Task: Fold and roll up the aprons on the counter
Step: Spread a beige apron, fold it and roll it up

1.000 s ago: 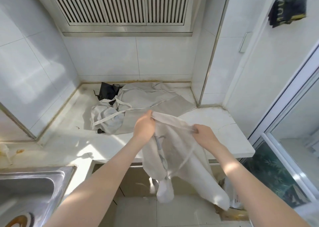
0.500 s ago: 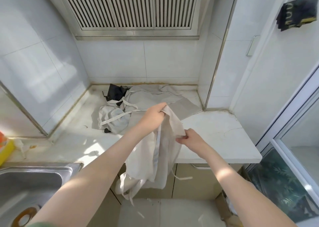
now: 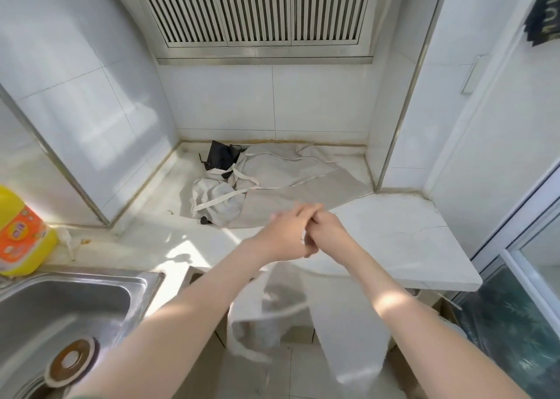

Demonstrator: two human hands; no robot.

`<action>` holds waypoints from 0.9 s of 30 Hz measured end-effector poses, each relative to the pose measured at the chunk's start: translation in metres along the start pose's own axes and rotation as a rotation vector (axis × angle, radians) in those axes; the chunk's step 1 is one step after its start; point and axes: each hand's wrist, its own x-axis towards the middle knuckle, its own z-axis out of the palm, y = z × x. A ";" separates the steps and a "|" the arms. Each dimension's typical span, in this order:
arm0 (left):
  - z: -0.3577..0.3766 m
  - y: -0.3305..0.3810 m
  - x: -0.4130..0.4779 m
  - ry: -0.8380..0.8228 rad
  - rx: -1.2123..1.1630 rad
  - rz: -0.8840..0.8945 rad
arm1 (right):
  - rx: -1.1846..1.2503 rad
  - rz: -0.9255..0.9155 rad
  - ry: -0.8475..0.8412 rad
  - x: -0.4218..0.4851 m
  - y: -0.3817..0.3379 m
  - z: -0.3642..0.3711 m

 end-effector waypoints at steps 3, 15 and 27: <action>0.038 0.000 0.008 -0.086 -0.329 -0.138 | 0.051 0.039 0.057 -0.002 0.014 -0.001; 0.153 -0.067 0.010 -0.399 -0.013 -0.259 | -0.041 0.438 -0.033 -0.024 0.197 -0.008; 0.435 -0.190 0.032 -0.413 -0.002 -0.475 | 0.025 0.837 0.097 -0.027 0.499 0.086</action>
